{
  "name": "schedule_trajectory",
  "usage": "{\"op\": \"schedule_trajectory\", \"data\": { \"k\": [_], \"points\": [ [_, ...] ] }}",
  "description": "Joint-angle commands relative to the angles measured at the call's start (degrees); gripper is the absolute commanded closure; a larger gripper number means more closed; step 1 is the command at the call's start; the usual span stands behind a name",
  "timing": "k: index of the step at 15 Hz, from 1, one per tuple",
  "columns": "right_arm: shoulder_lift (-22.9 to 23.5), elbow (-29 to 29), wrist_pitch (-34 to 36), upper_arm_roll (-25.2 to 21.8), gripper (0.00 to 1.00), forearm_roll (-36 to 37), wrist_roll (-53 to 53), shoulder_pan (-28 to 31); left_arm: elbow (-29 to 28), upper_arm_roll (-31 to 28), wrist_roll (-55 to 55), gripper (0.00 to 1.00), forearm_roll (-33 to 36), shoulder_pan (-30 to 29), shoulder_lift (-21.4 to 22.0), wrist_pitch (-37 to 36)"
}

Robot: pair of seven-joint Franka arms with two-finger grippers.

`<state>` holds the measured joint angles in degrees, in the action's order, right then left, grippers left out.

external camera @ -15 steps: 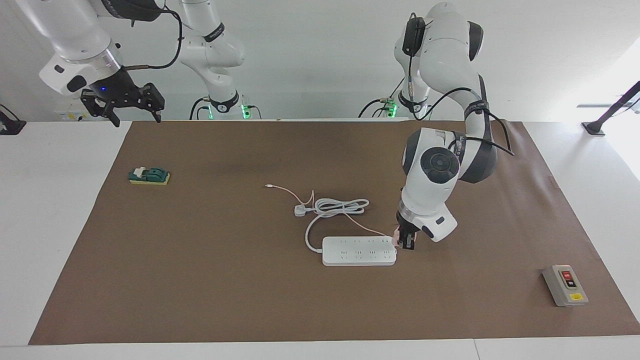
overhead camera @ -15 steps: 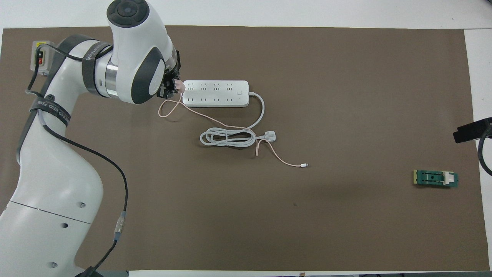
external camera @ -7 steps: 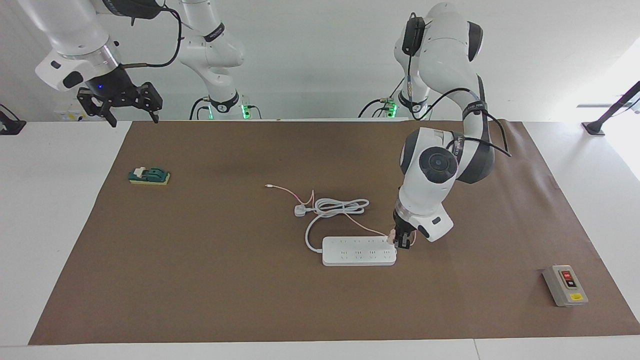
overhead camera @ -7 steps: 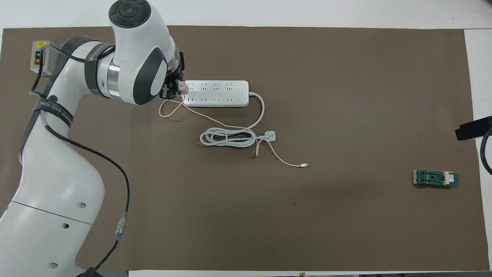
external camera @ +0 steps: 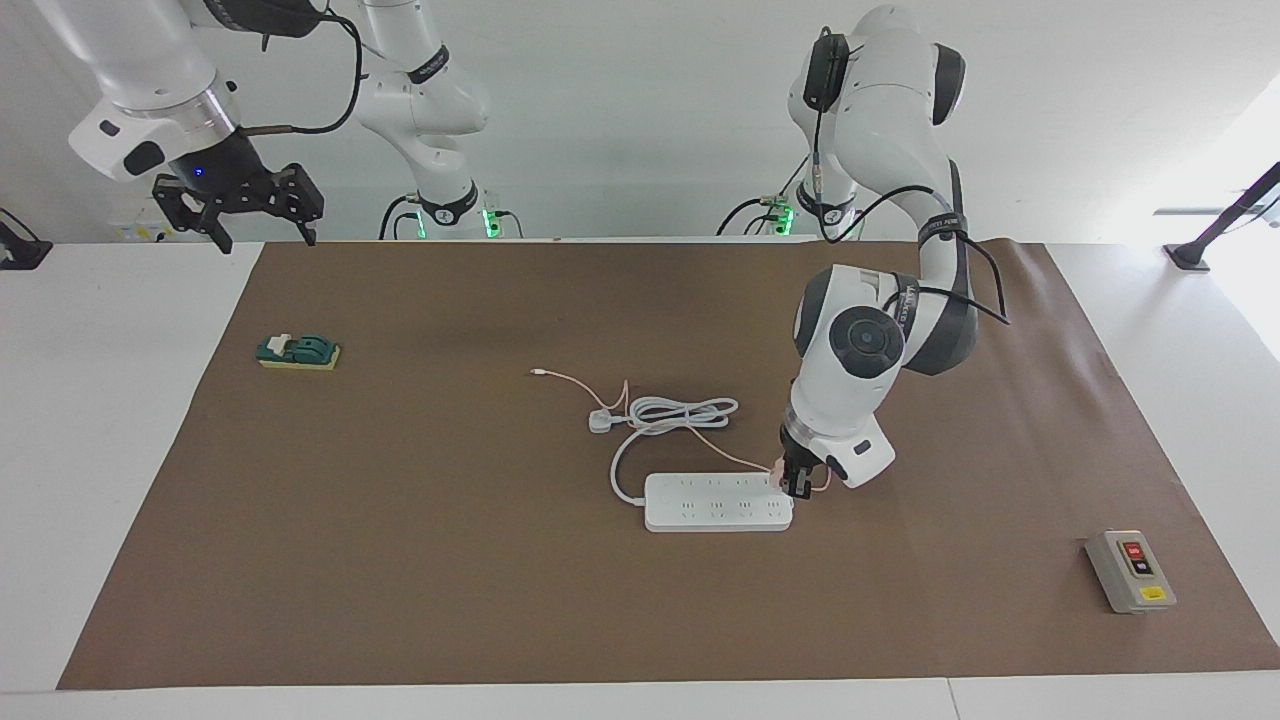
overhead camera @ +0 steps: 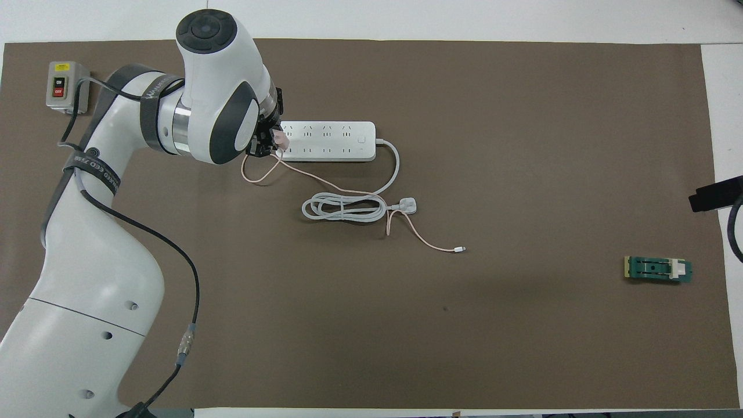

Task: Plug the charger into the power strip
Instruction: 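Push the charger prongs into the power strip socket with the left gripper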

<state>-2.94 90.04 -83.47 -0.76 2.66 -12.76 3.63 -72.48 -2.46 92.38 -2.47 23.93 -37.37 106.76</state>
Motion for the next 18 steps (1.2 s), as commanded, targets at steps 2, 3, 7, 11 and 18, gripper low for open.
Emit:
{"op": "schedule_trajectory", "data": {
  "k": [2, 3, 7, 11, 18],
  "points": [
    [-1.1, 0.93, -0.38, 0.67, 0.0, -0.29, 2.46, 1.29, -2.32, -0.26, -0.71, 1.0, -1.05, 0.85, 1.16, 1.87],
    [-1.1, 0.93, -0.29, 0.67, 0.0, -0.64, 2.91, 1.29, -2.49, -0.26, -0.63, 1.0, -1.14, 0.94, 1.16, 2.31],
    [-1.1, 0.93, -0.29, 0.67, 0.0, -1.61, 3.09, 1.29, -3.37, -0.35, -0.36, 1.0, -1.14, 1.56, 1.16, 3.1],
    [-1.1, 0.93, -0.21, 0.67, 0.0, -1.87, 3.09, 1.29, -3.37, -0.44, -0.54, 1.0, -1.14, 1.3, 1.33, 2.49],
    [-1.1, 0.93, -0.21, 0.67, 0.0, -3.1, 3.09, 1.38, -3.9, -0.79, 1.83, 1.0, -1.14, 0.68, 1.42, 2.84]
  ]
}}
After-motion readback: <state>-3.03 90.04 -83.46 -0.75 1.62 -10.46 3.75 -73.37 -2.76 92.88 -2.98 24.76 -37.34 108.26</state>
